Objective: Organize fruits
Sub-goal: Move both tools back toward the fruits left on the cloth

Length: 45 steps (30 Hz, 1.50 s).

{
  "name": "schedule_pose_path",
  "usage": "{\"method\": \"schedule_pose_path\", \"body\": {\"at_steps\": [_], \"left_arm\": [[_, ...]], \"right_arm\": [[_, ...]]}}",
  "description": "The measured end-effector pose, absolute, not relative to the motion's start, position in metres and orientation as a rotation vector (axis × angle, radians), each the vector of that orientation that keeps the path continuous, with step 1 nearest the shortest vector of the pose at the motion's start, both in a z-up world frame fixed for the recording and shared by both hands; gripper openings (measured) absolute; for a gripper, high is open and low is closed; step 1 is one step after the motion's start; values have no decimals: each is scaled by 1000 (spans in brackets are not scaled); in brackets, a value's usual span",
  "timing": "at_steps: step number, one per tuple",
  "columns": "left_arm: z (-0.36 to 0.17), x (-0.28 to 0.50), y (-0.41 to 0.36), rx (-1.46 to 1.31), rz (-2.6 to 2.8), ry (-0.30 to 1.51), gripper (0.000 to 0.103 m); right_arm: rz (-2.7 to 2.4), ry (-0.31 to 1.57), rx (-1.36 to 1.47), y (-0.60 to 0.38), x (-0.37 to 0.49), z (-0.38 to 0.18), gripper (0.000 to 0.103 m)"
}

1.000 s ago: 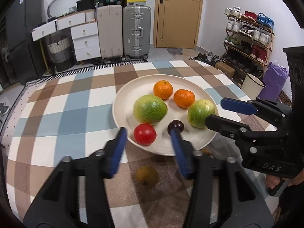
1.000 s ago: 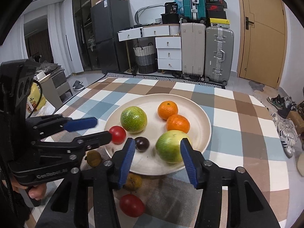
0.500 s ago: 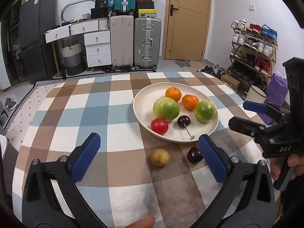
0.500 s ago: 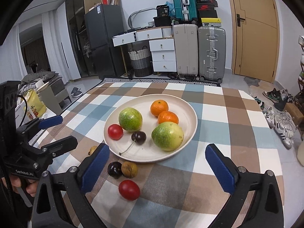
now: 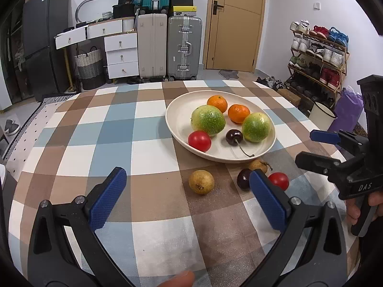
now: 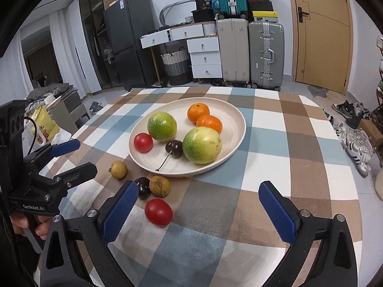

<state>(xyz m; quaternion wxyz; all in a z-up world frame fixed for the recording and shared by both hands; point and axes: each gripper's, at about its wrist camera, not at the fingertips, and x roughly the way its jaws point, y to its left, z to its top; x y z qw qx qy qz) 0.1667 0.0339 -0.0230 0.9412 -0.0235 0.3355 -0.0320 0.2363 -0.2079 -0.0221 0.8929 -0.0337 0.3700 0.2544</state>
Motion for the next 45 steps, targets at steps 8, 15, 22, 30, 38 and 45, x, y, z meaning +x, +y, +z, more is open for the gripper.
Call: {"method": "schedule_pose_path", "body": {"at_steps": [8, 15, 22, 30, 38, 45], "left_arm": [[-28, 170, 32, -46, -66, 706, 103], [-35, 173, 29, -33, -59, 728, 103], [-40, 177, 28, -28, -53, 747, 103], [-45, 181, 31, -43, -54, 776, 103], [-51, 185, 28, -33, -64, 810, 103], [-53, 187, 27, -28, -72, 827, 102]], "right_arm": [[538, 818, -131, -195, 234, -38, 102], [548, 854, -158, -189, 233, -46, 102], [553, 880, -171, -184, 233, -51, 102], [550, 905, -184, -180, 234, -56, 102], [580, 921, -185, -177, 233, -58, 86], [620, 922, -187, -173, 229, -57, 71]]}}
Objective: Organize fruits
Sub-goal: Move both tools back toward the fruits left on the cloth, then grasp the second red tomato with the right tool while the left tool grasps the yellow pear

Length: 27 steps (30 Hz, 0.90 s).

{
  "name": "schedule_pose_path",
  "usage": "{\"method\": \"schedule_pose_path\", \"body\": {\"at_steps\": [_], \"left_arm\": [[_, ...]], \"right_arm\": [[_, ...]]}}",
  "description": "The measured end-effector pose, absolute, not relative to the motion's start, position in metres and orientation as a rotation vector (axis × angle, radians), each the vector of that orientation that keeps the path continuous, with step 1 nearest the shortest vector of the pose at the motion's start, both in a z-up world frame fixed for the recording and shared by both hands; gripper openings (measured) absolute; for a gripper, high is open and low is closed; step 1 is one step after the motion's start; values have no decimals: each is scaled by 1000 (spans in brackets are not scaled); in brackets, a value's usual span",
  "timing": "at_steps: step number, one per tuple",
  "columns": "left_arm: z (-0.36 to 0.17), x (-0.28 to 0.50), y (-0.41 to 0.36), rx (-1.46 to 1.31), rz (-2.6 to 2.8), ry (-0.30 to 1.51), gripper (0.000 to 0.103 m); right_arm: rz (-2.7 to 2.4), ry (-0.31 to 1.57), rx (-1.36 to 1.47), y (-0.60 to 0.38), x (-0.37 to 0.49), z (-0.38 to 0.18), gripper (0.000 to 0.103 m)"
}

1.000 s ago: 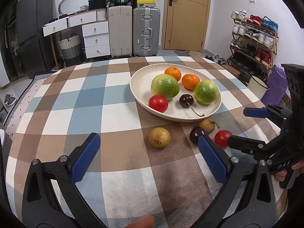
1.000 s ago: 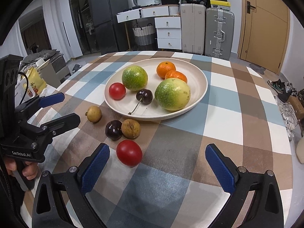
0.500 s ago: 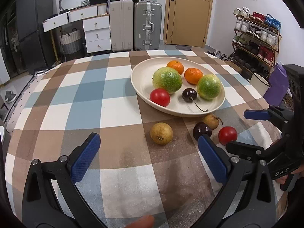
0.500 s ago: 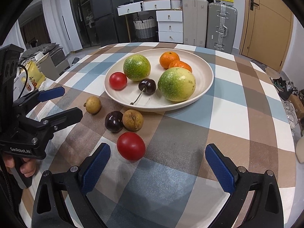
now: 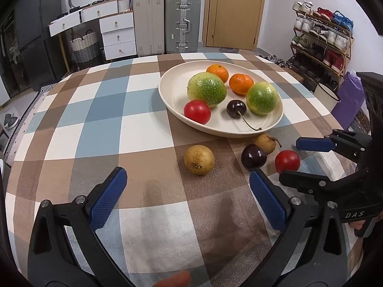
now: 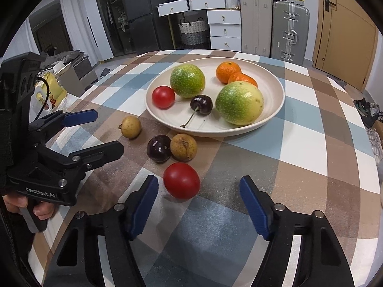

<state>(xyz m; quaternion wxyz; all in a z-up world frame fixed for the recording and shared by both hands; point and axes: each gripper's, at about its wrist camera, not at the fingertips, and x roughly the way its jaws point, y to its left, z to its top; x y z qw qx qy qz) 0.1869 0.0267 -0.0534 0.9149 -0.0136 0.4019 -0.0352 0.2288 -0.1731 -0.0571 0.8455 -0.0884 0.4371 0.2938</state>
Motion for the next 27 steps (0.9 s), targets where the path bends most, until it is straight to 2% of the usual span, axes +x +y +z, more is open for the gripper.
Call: {"method": "schedule_pose_path", "body": {"at_steps": [6, 9, 19, 22, 27], "left_arm": [[-58, 192, 26, -35, -91, 856, 92], [-59, 192, 25, -33, -93, 861, 91], [-62, 196, 25, -39, -92, 882, 88], [-65, 198, 24, -37, -100, 894, 84], [-67, 200, 25, -43, -98, 907, 78]], "right_arm": [[647, 912, -224, -166, 223, -58, 59], [654, 905, -237, -164, 219, -57, 53], [671, 891, -248, -164, 217, -56, 41], [677, 890, -248, -163, 217, -56, 31], [686, 869, -249, -164, 213, -53, 31]]}}
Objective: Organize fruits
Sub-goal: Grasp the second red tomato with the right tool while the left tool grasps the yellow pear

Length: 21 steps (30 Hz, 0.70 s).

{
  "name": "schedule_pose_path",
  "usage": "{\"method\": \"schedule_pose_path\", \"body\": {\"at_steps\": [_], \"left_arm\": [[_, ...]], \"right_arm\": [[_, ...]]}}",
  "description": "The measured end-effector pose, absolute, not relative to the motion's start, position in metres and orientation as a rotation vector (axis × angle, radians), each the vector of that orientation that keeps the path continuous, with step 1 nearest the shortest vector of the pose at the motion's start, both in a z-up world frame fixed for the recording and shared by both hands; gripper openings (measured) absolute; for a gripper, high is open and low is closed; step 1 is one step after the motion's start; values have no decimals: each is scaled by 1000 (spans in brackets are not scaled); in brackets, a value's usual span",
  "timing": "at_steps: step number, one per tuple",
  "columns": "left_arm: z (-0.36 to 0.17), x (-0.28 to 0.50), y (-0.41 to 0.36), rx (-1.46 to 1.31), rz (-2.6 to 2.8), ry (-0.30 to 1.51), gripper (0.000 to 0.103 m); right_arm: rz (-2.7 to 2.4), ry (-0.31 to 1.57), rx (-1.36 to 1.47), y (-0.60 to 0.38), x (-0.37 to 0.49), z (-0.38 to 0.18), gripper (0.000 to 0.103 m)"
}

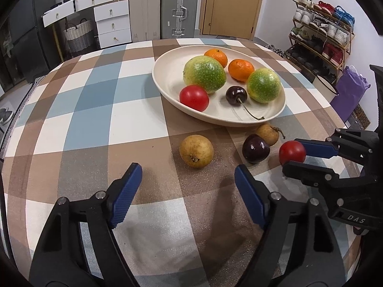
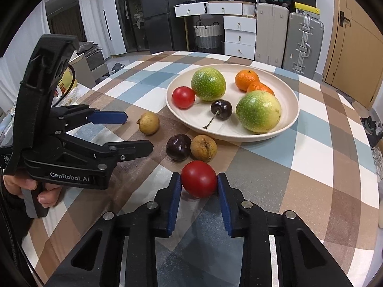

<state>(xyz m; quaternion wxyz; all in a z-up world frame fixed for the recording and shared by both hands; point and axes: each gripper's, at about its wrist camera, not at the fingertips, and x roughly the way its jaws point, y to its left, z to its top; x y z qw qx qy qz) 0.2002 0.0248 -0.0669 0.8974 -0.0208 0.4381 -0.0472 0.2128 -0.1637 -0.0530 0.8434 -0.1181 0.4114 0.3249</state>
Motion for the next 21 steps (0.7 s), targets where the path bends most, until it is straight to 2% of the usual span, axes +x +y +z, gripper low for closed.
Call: {"method": "schedule_pose_path", "body": {"at_steps": [4, 8, 11, 14, 15, 21], "left_arm": [[-66, 202, 25, -58, -103, 901, 76], [-66, 209, 20, -30, -78, 904, 69], [-68, 214, 14, 1, -51, 915, 58], [-66, 214, 8, 26, -79, 902, 37], [-65, 213, 7, 33, -86, 897, 27], [-62, 207, 2, 40, -128, 869, 26]], "right_arm": [[672, 858, -234, -168, 214, -50, 31], [642, 850, -207, -174, 218, -47, 31], [625, 848, -191, -179, 220, -45, 31], [613, 846, -179, -183, 221, -43, 31], [612, 846, -177, -183, 222, -43, 31], [605, 842, -177, -182, 223, -44, 31]]}}
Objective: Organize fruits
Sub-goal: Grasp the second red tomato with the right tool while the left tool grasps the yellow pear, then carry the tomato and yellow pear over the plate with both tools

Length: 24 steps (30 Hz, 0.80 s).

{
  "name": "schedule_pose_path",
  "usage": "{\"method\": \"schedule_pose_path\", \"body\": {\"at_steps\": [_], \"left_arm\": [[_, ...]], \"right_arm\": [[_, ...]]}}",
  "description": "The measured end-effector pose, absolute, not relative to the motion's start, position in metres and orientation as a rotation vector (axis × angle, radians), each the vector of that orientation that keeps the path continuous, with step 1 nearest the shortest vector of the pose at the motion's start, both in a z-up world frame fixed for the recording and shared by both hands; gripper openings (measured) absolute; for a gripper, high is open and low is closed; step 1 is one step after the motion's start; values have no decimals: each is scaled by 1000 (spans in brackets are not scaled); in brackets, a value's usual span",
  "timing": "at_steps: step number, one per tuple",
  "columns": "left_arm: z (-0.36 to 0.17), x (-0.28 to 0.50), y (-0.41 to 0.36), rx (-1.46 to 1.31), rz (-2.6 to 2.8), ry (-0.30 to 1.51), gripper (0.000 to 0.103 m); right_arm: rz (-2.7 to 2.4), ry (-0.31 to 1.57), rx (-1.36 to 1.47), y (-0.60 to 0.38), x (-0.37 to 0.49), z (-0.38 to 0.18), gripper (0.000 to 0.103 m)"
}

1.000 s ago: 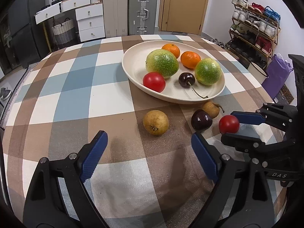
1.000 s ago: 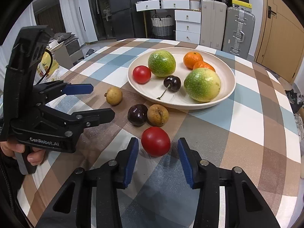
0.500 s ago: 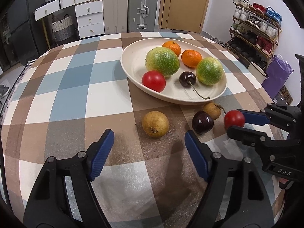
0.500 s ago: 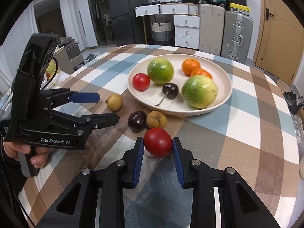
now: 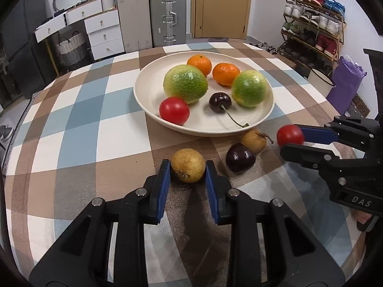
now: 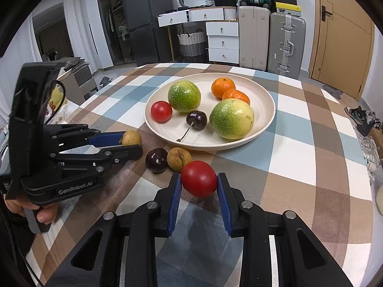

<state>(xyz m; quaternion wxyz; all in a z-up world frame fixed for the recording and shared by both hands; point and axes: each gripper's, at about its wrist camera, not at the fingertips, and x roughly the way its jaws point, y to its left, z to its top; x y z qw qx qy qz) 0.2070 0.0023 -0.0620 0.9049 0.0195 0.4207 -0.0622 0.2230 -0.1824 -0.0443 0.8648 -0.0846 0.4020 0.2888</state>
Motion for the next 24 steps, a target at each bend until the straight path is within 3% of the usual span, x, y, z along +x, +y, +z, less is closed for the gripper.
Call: {"method": "schedule_pose_path", "body": {"at_steps": [24], "left_arm": [[-43, 191, 4, 37, -113, 791, 26]], "right_arm": [[583, 779, -120, -192, 224, -33, 31]]}}
